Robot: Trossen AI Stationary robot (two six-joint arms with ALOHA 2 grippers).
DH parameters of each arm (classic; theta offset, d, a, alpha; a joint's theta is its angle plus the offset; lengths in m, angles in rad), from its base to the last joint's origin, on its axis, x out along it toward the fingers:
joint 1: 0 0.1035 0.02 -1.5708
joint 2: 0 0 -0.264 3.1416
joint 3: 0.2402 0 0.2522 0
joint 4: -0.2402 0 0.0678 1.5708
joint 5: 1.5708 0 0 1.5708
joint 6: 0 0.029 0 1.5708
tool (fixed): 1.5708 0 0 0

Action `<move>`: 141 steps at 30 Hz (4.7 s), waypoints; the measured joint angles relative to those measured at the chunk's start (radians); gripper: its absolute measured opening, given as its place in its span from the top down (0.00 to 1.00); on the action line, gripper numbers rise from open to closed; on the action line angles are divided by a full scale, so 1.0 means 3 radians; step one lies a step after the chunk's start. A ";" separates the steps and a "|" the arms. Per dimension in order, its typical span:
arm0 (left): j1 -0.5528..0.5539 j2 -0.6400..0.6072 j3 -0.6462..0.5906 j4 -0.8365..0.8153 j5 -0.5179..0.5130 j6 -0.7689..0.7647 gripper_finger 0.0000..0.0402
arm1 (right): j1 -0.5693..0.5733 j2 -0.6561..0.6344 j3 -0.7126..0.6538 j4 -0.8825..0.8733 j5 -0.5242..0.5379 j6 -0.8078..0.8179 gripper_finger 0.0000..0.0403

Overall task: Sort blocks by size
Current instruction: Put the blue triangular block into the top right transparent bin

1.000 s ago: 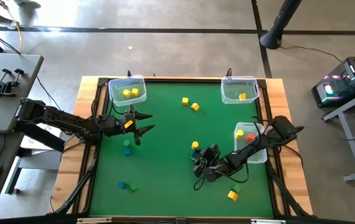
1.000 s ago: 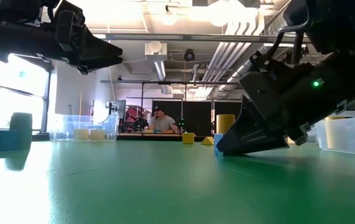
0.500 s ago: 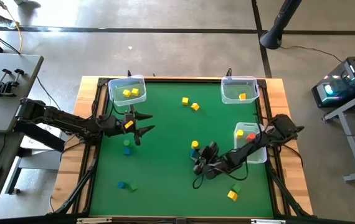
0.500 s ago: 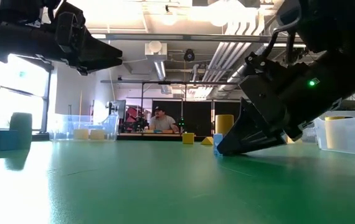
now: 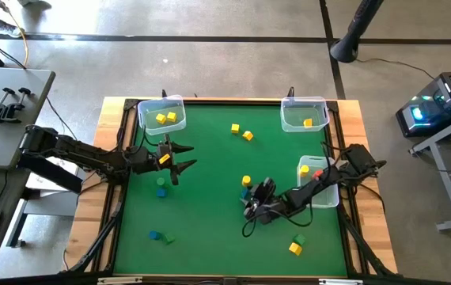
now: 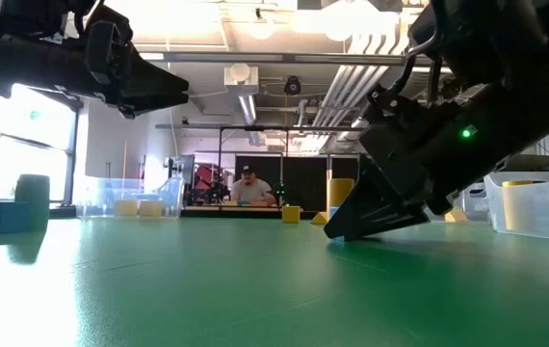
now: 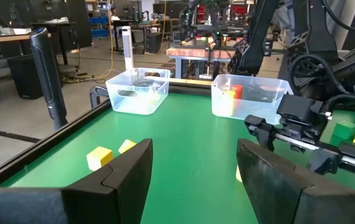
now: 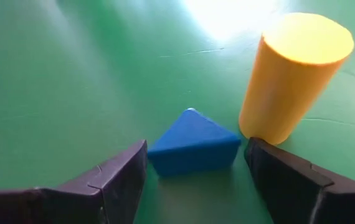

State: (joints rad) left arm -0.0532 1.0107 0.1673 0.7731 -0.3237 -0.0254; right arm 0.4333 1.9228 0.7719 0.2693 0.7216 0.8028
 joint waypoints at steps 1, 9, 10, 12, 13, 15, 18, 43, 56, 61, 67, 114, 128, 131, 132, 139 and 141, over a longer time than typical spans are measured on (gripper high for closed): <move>0.0000 0.0000 -0.0001 0.0000 0.0000 0.0000 0.46 | -0.0010 0.0000 0.0000 -0.0004 0.0002 0.0000 0.32; 0.0000 0.0000 0.0000 0.0001 0.0000 -0.0001 0.46 | -0.0096 0.0000 -0.0003 -0.0006 -0.0003 -0.0083 0.32; 0.0000 0.0000 0.0000 0.0001 0.0000 -0.0001 0.46 | -0.0102 0.0000 -0.0003 -0.0006 -0.0013 -0.0087 0.34; 0.0000 0.0000 0.0000 0.0001 0.0000 -0.0001 0.46 | -0.0113 0.0000 -0.0004 -0.0007 -0.0041 -0.0088 0.38; 0.0000 0.0000 0.0000 0.0001 0.0000 -0.0001 0.46 | -0.0115 0.0000 -0.0004 -0.0008 -0.0048 -0.0090 0.40; 0.0000 0.0000 0.0000 0.0001 0.0000 -0.0001 0.46 | -0.0117 0.0000 -0.0006 -0.0009 -0.0048 -0.0095 0.46; 0.0000 0.0000 0.0000 -0.0002 0.0000 -0.0003 0.46 | -0.0119 0.0000 -0.0006 -0.0002 -0.0061 -0.0140 0.56; 0.0001 0.0124 0.0726 -0.2574 -0.0083 -0.0434 0.46 | -0.0141 -0.0800 -0.0009 -0.0322 -0.0491 -0.0817 0.78; -0.0075 0.1176 0.1260 -0.3440 -0.0011 -0.1244 0.46 | -0.0071 -0.0959 -0.0006 -0.0378 -0.0464 -0.1053 0.78; -0.0092 0.1490 0.1263 -0.3323 -0.0086 -0.1285 0.47 | -0.0018 -0.0959 -0.0006 -0.0386 -0.0384 -0.1173 0.78; -0.0092 0.1643 0.1270 -0.3122 -0.0074 -0.1286 0.61 | -0.0017 -0.0959 -0.0005 -0.0389 -0.0346 -0.1198 0.78; -0.0374 0.1448 0.1255 0.0209 0.1184 0.0100 0.98 | -0.0405 -0.0672 -0.0001 0.2030 -0.1197 -0.3115 0.42; -0.0373 0.1448 0.1256 0.0211 0.1049 0.0088 0.97 | -0.0448 -0.0668 -0.0001 0.2090 -0.1409 -0.3130 0.55; -0.0372 0.1448 0.1256 0.0226 0.1039 0.0064 0.97 | -0.0466 -0.0668 -0.0001 0.2091 -0.1410 -0.3132 0.60; -0.0371 0.1448 0.1256 0.0238 0.1036 0.0060 0.97 | -0.0469 -0.0668 -0.0001 0.2096 -0.1408 -0.3131 0.62; -0.0371 0.1448 0.1256 0.0349 0.1016 0.0001 0.97 | -0.0514 -0.0668 -0.0001 0.2124 -0.1417 -0.3113 0.76; -0.0370 0.1448 0.1256 0.0352 0.1015 -0.0005 0.97 | -0.0513 -0.0668 -0.0001 0.2124 -0.1413 -0.3113 0.78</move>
State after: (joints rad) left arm -0.1642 1.4452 0.5442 0.8788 -0.0193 -0.0269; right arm 0.2794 1.7226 0.7715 0.9066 0.2977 -0.1310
